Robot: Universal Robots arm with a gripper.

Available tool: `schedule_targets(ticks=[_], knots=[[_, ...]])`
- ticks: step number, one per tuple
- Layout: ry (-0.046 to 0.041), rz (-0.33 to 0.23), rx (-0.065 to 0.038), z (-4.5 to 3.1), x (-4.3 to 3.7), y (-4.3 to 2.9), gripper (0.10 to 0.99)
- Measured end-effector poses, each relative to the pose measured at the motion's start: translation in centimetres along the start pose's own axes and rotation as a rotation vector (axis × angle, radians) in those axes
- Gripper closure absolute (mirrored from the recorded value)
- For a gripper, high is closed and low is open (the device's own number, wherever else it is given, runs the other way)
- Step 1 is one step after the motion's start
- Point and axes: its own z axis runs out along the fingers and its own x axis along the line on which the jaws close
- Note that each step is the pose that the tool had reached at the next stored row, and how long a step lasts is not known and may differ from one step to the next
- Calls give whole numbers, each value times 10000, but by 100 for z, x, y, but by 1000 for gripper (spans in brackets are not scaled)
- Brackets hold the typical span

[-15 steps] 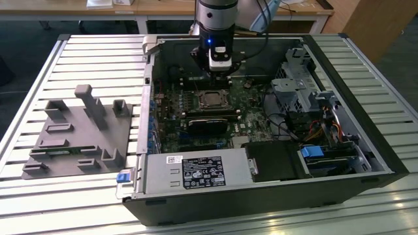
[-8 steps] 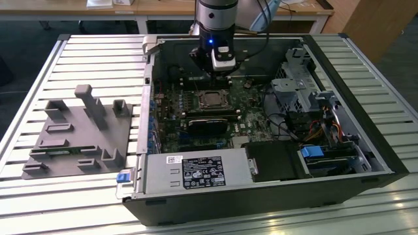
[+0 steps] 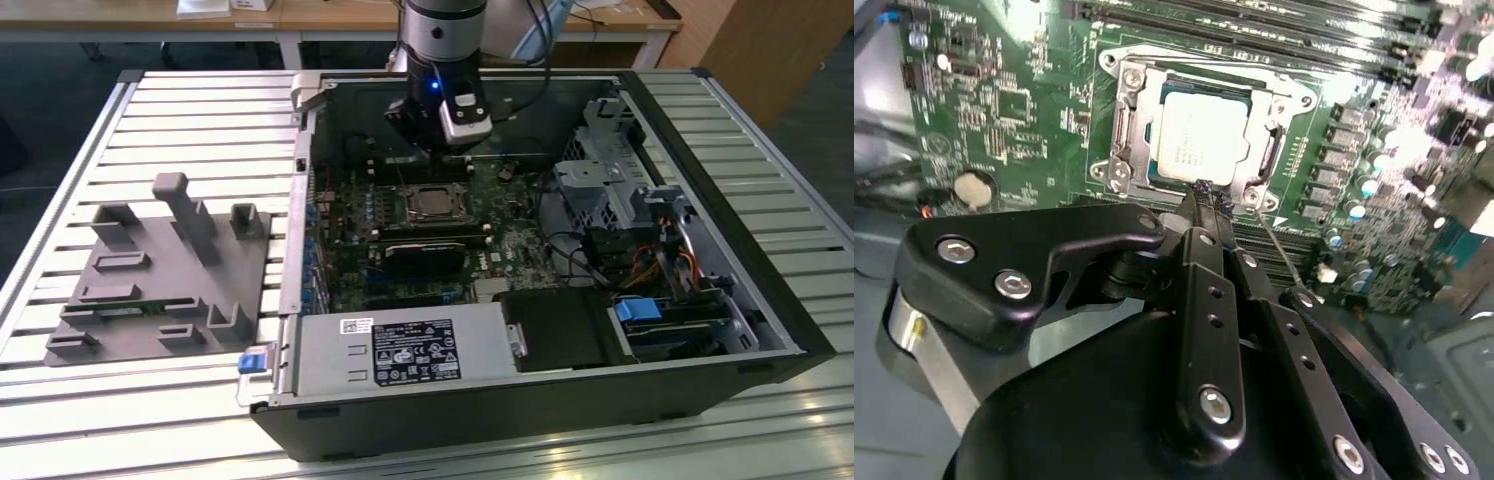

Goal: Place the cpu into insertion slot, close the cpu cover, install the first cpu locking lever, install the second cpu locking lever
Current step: 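Install the first cpu locking lever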

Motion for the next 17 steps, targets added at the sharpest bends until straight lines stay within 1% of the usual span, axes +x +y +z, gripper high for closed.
schedule_targets(ticks=[17], knots=[[170, -3086, -65, 0, 0, 0, 969]])
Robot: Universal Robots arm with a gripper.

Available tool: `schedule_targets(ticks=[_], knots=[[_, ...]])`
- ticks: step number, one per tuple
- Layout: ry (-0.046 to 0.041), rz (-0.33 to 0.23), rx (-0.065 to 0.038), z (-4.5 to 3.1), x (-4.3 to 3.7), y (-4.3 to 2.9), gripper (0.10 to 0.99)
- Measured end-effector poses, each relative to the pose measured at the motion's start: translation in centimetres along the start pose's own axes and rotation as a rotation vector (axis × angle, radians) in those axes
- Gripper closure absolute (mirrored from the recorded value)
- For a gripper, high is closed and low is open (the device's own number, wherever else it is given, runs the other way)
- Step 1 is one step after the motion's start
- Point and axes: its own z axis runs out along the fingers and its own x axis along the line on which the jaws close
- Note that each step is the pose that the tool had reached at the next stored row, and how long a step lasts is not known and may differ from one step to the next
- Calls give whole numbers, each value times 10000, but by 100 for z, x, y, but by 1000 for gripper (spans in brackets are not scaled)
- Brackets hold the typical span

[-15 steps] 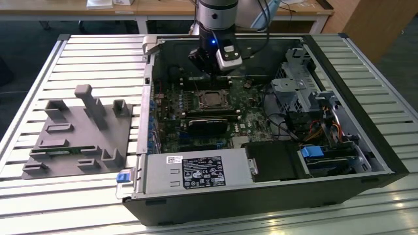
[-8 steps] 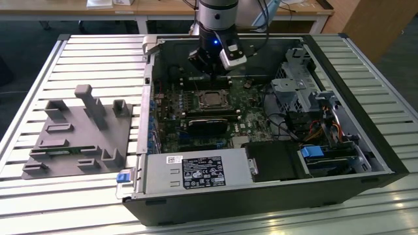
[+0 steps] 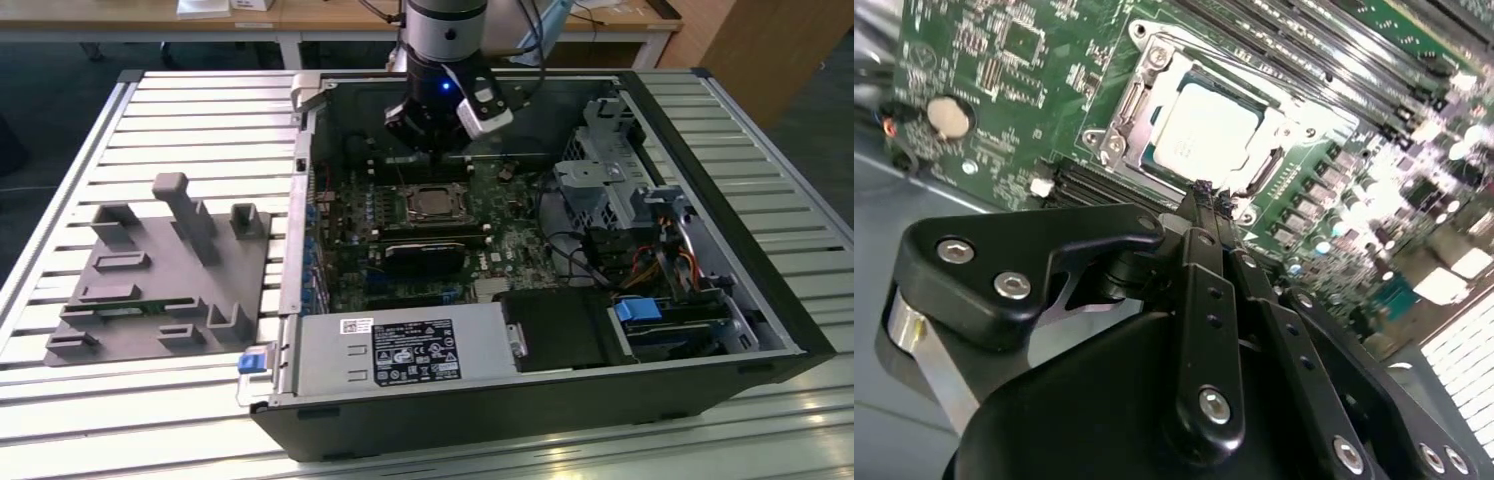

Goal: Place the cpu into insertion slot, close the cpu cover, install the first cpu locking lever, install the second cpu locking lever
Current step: 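Install the first cpu locking lever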

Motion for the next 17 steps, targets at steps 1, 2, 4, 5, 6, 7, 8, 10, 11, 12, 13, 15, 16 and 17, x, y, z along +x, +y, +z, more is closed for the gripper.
schedule_targets(ticks=[1, 2, 4, 5, 6, 7, 8, 10, 11, 12, 13, 15, 16, 17], knots=[[10, -183, -3, 0, 0, 0, 969], [20, -364, -7, 0, 0, 0, 969], [40, -727, -14, 0, 0, 0, 969], [50, -908, -17, 0, 0, 0, 969], [61, -1102, -21, 0, 0, 0, 969], [69, -1252, -25, 0, 3, -1, 969], [72, -1327, -28, 1, 13, -1, 969], [76, -1371, -27, -1, 59, -2, 969], [76, -1372, -27, -2, 87, -2, 969], [75, -1371, -28, -2, 107, -3, 969], [74, -1371, -29, -2, 124, -3, 969], [75, -1373, -28, -3, 154, -4, 969], [75, -1373, -28, -3, 167, -4, 969], [75, -1373, -29, -3, 179, -4, 969]])
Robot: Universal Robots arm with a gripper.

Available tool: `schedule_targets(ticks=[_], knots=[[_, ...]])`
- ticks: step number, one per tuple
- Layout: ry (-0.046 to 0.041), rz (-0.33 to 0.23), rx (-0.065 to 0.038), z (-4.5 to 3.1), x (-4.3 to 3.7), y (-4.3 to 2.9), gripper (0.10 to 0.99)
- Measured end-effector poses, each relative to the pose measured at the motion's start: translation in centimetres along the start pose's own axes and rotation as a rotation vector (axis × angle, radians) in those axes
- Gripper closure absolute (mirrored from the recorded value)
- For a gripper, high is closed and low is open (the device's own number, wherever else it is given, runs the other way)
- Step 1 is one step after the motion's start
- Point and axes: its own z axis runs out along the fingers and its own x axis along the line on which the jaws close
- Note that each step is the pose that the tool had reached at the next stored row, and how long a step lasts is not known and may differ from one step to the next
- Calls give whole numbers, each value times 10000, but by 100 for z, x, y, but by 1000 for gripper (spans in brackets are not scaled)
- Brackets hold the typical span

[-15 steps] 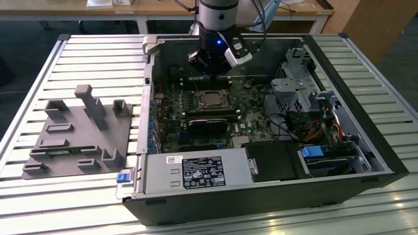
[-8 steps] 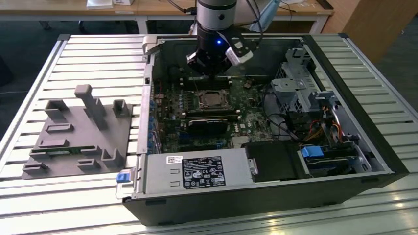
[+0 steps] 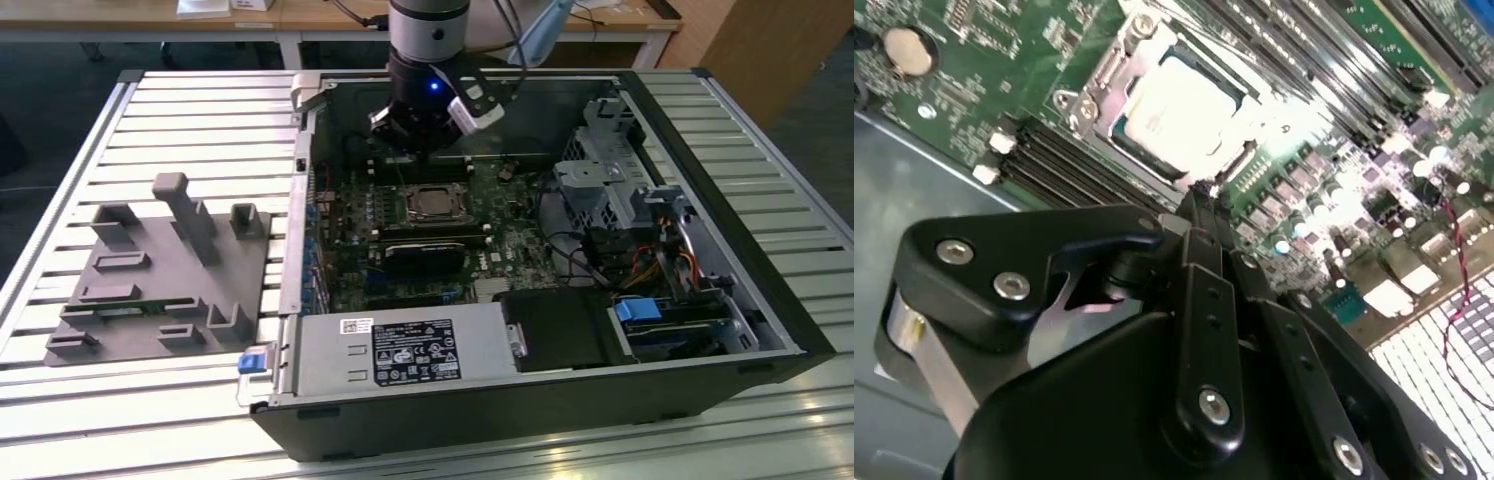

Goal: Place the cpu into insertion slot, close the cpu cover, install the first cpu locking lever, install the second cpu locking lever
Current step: 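Install the first cpu locking lever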

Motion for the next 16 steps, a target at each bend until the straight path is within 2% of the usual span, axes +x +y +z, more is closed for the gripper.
schedule_targets(ticks=[6, 12, 16], knots=[[-10, 184, 4, -1, 67, 12, 969], [-10, 186, 0, -15, 224, 31, 969], [-10, 185, -7, -31, 292, 39, 969]])
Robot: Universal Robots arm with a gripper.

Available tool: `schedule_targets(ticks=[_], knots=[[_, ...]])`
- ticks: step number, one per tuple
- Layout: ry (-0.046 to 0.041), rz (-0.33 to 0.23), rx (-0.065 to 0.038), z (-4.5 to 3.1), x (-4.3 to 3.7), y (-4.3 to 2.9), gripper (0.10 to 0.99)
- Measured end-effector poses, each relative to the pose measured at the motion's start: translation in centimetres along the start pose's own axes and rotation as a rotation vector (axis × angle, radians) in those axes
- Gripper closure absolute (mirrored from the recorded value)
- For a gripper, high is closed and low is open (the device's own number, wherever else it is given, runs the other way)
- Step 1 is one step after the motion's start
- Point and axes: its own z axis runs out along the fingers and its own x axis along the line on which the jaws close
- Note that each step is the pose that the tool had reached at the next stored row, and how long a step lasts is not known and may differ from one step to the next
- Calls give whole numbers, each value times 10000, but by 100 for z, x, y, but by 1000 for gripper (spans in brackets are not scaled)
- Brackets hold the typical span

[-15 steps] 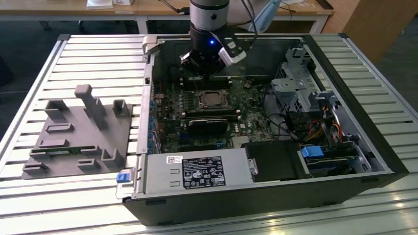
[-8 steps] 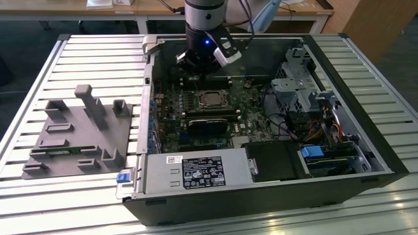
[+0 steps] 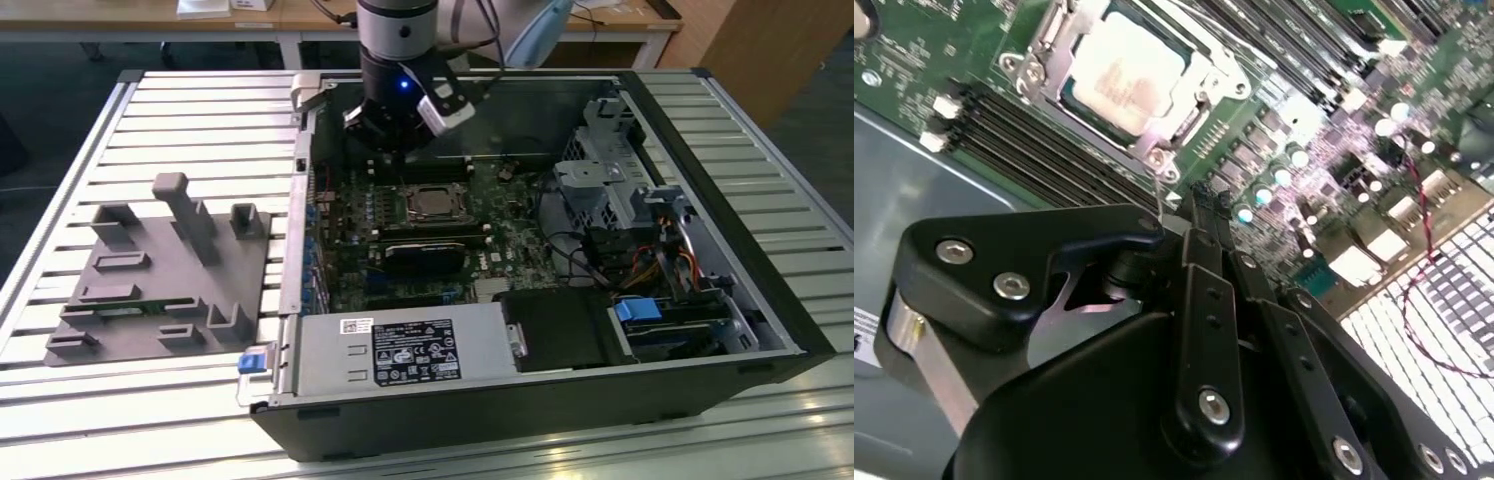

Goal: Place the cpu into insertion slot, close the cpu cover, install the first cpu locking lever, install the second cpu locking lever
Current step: 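Install the first cpu locking lever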

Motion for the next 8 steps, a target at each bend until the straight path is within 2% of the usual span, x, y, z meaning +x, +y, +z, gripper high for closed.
schedule_targets(ticks=[8], knots=[[-2, 0, -5, -19, 119, 17, 969]])
